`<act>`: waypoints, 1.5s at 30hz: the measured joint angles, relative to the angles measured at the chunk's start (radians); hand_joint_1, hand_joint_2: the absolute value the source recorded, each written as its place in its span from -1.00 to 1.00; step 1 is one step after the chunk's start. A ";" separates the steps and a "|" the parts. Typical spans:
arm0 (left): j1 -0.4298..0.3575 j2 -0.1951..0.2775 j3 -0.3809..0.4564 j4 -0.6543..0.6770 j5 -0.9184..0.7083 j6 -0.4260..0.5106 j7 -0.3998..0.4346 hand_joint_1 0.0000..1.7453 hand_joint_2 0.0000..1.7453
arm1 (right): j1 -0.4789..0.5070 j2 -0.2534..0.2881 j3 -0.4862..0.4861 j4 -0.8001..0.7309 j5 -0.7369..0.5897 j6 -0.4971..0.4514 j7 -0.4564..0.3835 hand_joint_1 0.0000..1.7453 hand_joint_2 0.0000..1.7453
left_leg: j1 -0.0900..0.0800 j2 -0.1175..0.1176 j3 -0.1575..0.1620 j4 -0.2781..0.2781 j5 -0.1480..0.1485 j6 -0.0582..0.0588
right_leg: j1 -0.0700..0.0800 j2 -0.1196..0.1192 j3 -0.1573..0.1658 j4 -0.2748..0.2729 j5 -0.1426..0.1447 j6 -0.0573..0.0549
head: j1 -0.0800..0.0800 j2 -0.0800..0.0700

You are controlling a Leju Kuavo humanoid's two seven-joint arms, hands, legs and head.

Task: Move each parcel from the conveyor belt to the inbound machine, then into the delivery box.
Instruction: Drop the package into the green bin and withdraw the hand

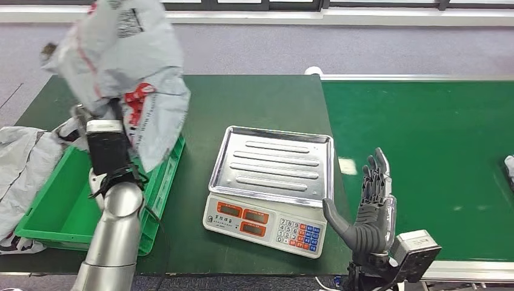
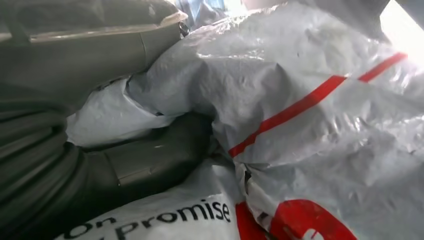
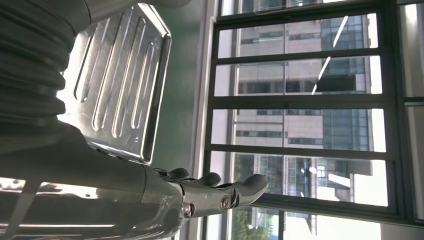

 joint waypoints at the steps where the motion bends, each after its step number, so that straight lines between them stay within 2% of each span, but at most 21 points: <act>1: 0.013 0.004 0.034 -0.011 -0.005 0.009 -0.013 0.43 1.00 | 0.004 0.001 0.000 0.000 0.001 -0.001 0.001 -1.00 1.00 | 0.000 0.000 0.000 0.000 0.000 0.000 | 0.000 0.000 0.000 0.000 0.000 0.000 | 0.000 0.000; 3: 0.031 0.009 0.107 -0.021 -0.033 0.017 -0.047 -0.57 1.00 | 0.008 0.005 -0.002 -0.001 0.004 -0.002 0.006 -1.00 1.00 | 0.000 0.000 0.000 0.000 0.000 0.000 | 0.000 -0.001 0.000 0.000 -0.001 -0.001 | 0.000 0.000; 4: 0.037 0.008 0.148 -0.021 -0.054 0.018 -0.071 -0.97 1.00 | 0.008 0.008 -0.004 -0.001 0.007 -0.002 0.008 -1.00 1.00 | 0.000 0.000 0.000 0.000 0.000 0.000 | 0.000 0.000 0.000 0.000 -0.001 -0.001 | 0.000 0.000; 8: 0.034 -0.025 0.367 -0.013 -0.209 0.024 -0.180 -1.00 1.00 | 0.011 0.022 -0.013 -0.002 0.022 -0.002 0.014 -1.00 1.00 | 0.000 0.001 0.000 0.000 0.000 0.000 | 0.000 0.000 0.000 0.000 -0.001 -0.001 | 0.000 0.000; 11: 0.028 -0.058 0.521 -0.005 -0.294 0.028 -0.192 -1.00 1.00 | 0.011 0.031 -0.014 -0.004 0.039 -0.006 0.020 -1.00 1.00 | 0.000 0.001 0.000 0.000 0.000 0.000 | 0.000 0.000 -0.001 0.000 -0.001 -0.001 | 0.000 0.000; 14: 0.028 -0.082 0.611 -0.002 -0.349 0.028 -0.175 -1.00 1.00 | 0.010 0.037 -0.014 -0.004 0.056 -0.008 0.029 -1.00 1.00 | 0.000 0.001 0.000 0.000 0.000 0.000 | 0.000 0.000 0.000 0.000 -0.001 -0.001 | 0.000 0.000; 17: 0.028 -0.100 0.659 -0.001 -0.375 0.028 -0.164 -1.00 1.00 | 0.010 0.042 -0.014 -0.004 0.064 -0.009 0.033 -1.00 1.00 | 0.000 0.000 0.000 0.000 0.000 0.000 | 0.000 0.000 0.000 0.000 0.000 -0.001 | 0.000 0.000; 23: 0.027 -0.120 0.702 0.002 -0.403 0.028 -0.146 -1.00 1.00 | 0.009 0.046 -0.014 -0.004 0.069 -0.010 0.034 -1.00 1.00 | 0.000 0.000 0.000 0.000 0.000 0.000 | 0.000 0.000 0.000 0.000 -0.001 -0.001 | 0.000 0.000; 31: 0.041 -0.139 0.706 0.002 -0.412 0.028 -0.095 -1.00 1.00 | 0.009 0.046 -0.014 -0.004 0.072 -0.020 0.037 -1.00 1.00 | 0.000 0.001 0.000 0.000 0.000 0.000 | 0.000 0.000 0.000 0.000 0.000 -0.001 | 0.000 0.000; 37: 0.067 -0.130 0.664 0.015 -0.303 0.028 -0.027 -1.00 1.00 | 0.006 0.046 -0.014 -0.004 0.073 -0.023 0.048 -1.00 1.00 | 0.000 0.000 0.000 0.000 0.000 0.000 | 0.000 0.000 0.000 0.000 0.000 -0.001 | 0.000 0.000; 45: 0.080 -0.117 0.621 0.027 -0.282 0.028 -0.020 -1.00 1.00 | 0.006 0.046 -0.014 -0.004 0.075 -0.023 0.052 -1.00 1.00 | 0.000 0.000 0.000 0.000 0.000 0.000 | 0.000 0.000 0.000 0.000 0.000 -0.001 | 0.000 0.000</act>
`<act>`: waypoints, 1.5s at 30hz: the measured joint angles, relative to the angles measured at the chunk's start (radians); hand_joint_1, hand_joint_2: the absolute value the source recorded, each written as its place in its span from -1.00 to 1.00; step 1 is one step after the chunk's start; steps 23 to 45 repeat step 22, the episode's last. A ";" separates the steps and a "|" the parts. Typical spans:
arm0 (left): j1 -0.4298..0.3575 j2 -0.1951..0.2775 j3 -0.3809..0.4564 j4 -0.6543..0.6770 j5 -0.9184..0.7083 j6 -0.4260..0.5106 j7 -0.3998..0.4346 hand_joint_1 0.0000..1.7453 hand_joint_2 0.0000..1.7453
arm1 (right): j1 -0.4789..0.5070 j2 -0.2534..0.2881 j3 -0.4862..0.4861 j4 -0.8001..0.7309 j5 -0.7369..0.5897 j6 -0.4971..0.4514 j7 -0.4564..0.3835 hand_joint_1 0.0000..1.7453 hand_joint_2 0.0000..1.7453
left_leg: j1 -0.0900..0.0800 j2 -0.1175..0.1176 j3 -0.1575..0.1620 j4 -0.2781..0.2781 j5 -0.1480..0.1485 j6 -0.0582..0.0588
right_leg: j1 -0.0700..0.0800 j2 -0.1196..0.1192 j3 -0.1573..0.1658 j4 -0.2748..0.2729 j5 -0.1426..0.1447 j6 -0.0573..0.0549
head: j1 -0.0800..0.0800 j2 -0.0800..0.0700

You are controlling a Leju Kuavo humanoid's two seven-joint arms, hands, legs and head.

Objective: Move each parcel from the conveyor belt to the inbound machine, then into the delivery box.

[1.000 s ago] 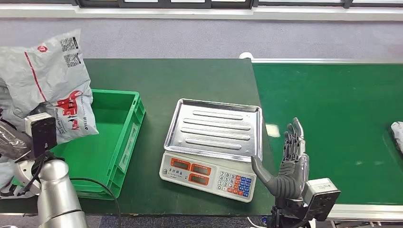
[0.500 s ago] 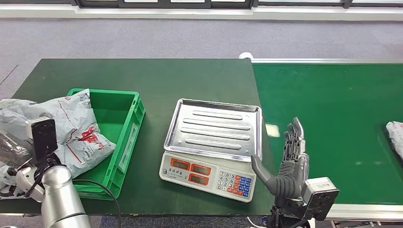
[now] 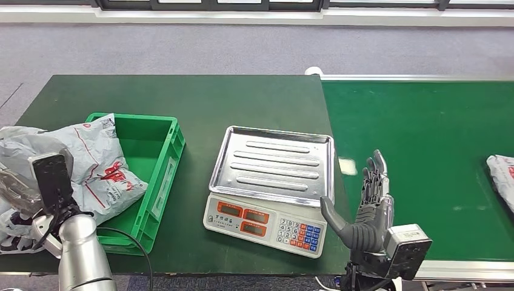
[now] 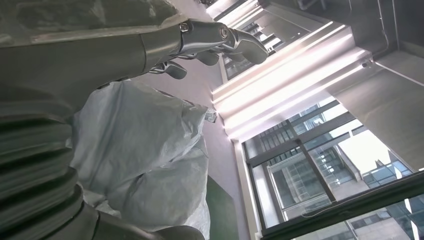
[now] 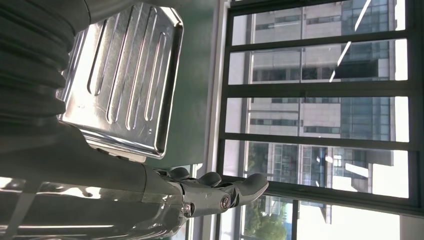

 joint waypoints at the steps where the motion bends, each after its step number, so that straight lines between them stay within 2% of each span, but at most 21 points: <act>1: 0.001 0.000 -0.001 0.000 0.000 0.000 0.000 -1.00 1.00 | 0.000 0.000 0.000 0.000 0.000 0.000 0.000 -1.00 1.00 | 0.000 0.000 0.000 0.000 0.000 0.000 | 0.000 0.000 0.000 0.000 0.000 0.000 | 0.000 0.000; 12: 0.017 0.020 -0.057 0.002 0.094 0.000 -0.005 -1.00 1.00 | -0.005 0.000 -0.002 0.000 -0.001 0.004 0.006 -1.00 1.00 | 0.000 0.000 0.000 0.000 0.000 0.000 | 0.000 0.000 0.000 0.000 0.000 0.000 | 0.000 0.000; 16: 0.064 0.031 -0.142 -0.057 0.266 -0.002 -0.070 -1.00 1.00 | -0.004 0.000 -0.016 0.001 -0.001 0.016 0.000 -1.00 1.00 | 0.000 0.000 0.000 0.000 0.000 0.000 | 0.000 0.000 0.000 0.000 0.000 0.000 | 0.000 0.000; 22: 0.106 0.040 -0.230 -0.126 0.336 -0.003 -0.109 -1.00 1.00 | -0.004 0.000 -0.019 0.001 0.002 0.021 -0.005 -1.00 1.00 | 0.000 0.000 0.000 0.000 0.000 0.000 | 0.000 0.000 0.000 0.000 0.000 0.000 | 0.000 0.000; 45: 0.106 0.040 -0.230 -0.126 0.336 -0.003 -0.109 -1.00 1.00 | -0.004 0.000 -0.019 0.001 0.002 0.021 -0.005 -1.00 1.00 | 0.000 0.000 0.000 0.000 0.000 0.000 | 0.000 0.000 0.000 0.000 0.000 0.000 | 0.000 0.000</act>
